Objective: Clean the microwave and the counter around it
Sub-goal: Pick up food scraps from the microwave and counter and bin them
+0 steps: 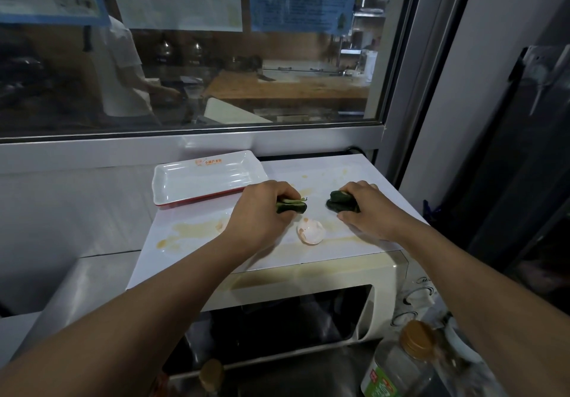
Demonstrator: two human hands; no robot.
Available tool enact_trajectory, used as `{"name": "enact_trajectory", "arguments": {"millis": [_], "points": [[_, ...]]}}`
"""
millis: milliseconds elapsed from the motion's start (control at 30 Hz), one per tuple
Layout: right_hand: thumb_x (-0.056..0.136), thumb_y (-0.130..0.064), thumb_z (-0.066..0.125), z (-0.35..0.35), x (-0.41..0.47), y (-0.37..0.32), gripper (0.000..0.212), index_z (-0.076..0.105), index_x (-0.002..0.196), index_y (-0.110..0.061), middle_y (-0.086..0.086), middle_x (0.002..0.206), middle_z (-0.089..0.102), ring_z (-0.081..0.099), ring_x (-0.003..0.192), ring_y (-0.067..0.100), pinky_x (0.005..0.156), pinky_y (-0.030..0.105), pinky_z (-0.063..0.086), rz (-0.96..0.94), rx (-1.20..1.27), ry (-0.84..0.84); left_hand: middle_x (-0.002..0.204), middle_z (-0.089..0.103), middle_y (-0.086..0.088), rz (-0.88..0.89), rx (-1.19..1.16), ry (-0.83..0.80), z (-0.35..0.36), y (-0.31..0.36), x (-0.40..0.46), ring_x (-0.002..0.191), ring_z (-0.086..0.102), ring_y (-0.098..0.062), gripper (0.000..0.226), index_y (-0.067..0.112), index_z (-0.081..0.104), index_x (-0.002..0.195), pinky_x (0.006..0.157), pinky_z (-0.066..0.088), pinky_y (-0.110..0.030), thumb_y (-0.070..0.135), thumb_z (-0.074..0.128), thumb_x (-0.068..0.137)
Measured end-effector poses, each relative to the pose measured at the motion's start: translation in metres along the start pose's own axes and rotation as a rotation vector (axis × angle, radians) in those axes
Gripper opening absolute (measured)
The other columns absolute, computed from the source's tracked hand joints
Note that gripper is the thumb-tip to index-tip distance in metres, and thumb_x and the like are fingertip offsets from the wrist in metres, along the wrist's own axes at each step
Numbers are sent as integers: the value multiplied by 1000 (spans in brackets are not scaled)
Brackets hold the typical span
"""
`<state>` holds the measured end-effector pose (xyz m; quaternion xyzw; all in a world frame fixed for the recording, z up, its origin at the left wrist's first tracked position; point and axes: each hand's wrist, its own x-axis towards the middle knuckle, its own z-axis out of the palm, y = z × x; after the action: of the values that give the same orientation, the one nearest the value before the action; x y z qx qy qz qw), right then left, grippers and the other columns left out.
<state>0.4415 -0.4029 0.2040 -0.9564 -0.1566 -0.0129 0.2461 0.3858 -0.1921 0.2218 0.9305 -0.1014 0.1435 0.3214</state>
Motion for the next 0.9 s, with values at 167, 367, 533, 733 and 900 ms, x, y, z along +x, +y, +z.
{"name": "enact_trajectory", "arguments": {"millis": [167, 367, 533, 733, 900], "points": [[88, -21, 59, 1, 0, 1, 31, 50, 118, -15, 2, 111, 48, 35, 104, 15, 83, 26, 31, -1, 1, 25, 106, 69, 3, 2, 2, -4, 2, 0, 2, 95, 60, -14, 24, 21, 69, 105, 84, 45, -22, 14, 67, 82], [89, -22, 57, -3, -3, 1, 31, 49, 118, -16, 0, 106, 47, 38, 104, 16, 80, 24, 30, -11, 29, 43, 107, 68, 2, -12, 7, -8, 5, 3, 4, 95, 60, -14, 25, 21, 69, 106, 83, 45, -21, 15, 68, 83], [90, -23, 56, -10, -7, -2, 36, 46, 123, -15, 3, 116, 48, 47, 98, 17, 80, 22, 33, -4, 47, 56, 107, 68, 3, -22, 7, -1, 4, 8, 5, 95, 59, -14, 25, 22, 69, 107, 82, 44, -21, 15, 68, 83], [90, -25, 58, -23, -17, -7, 33, 47, 120, -18, 2, 109, 52, 50, 92, 16, 65, 18, 34, -29, 87, 83, 104, 70, 2, -17, 10, 28, -5, 19, 0, 91, 59, -13, 24, 20, 69, 104, 79, 44, -22, 13, 68, 82], [90, -27, 59, -36, -33, -15, 30, 47, 116, -20, 3, 105, 57, 57, 90, 20, 69, 29, 41, -57, 124, 104, 101, 70, 2, -24, -2, 50, -14, 33, -11, 85, 55, -10, 24, 21, 70, 104, 75, 40, -20, 13, 68, 81]]}}
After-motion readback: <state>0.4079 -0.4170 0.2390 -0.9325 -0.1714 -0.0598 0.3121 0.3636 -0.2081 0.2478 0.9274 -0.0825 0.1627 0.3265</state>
